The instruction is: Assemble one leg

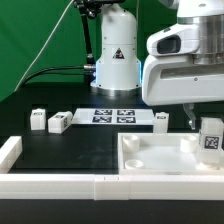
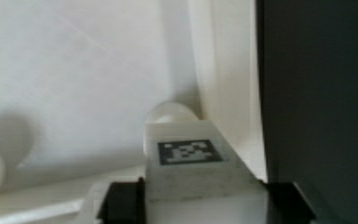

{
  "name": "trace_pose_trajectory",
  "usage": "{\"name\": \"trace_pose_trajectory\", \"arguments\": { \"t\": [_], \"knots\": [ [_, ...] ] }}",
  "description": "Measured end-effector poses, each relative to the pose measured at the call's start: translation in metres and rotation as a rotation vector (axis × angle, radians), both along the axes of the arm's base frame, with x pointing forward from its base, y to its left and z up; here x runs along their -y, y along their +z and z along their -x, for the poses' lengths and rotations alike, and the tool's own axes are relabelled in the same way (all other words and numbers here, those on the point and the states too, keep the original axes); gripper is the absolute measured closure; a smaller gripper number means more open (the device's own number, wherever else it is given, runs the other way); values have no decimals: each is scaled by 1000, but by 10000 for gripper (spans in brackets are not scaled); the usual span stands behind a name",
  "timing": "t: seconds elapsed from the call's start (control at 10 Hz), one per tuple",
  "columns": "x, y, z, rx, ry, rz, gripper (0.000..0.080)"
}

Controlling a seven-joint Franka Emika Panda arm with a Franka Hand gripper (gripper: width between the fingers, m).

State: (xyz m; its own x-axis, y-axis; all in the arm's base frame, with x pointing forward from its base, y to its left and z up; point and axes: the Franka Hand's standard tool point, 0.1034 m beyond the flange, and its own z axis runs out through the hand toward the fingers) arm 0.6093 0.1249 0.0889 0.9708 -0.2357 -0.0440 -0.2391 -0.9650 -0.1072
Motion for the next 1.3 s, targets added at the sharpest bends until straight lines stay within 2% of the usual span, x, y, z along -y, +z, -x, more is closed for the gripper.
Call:
{"name": "trace_pose_trajectory", "arguments": {
  "t": [0.5,0.7,0.8,0.9,1.0,1.1,1.3],
  "knots": [
    [-2,-3,0,-47,-495,-5,499],
    [-4,-3,0,-57,-561,-7,499],
    [-4,-3,0,-54,-535,-7,404],
    [-4,-3,0,-48,-488,-8,255],
    [-5,-3,1,-46,-457,-7,255],
    [-6,-3,1,-34,-356,-6,182],
    [-6,-3,1,-2,-90,-7,160]
  ]
}}
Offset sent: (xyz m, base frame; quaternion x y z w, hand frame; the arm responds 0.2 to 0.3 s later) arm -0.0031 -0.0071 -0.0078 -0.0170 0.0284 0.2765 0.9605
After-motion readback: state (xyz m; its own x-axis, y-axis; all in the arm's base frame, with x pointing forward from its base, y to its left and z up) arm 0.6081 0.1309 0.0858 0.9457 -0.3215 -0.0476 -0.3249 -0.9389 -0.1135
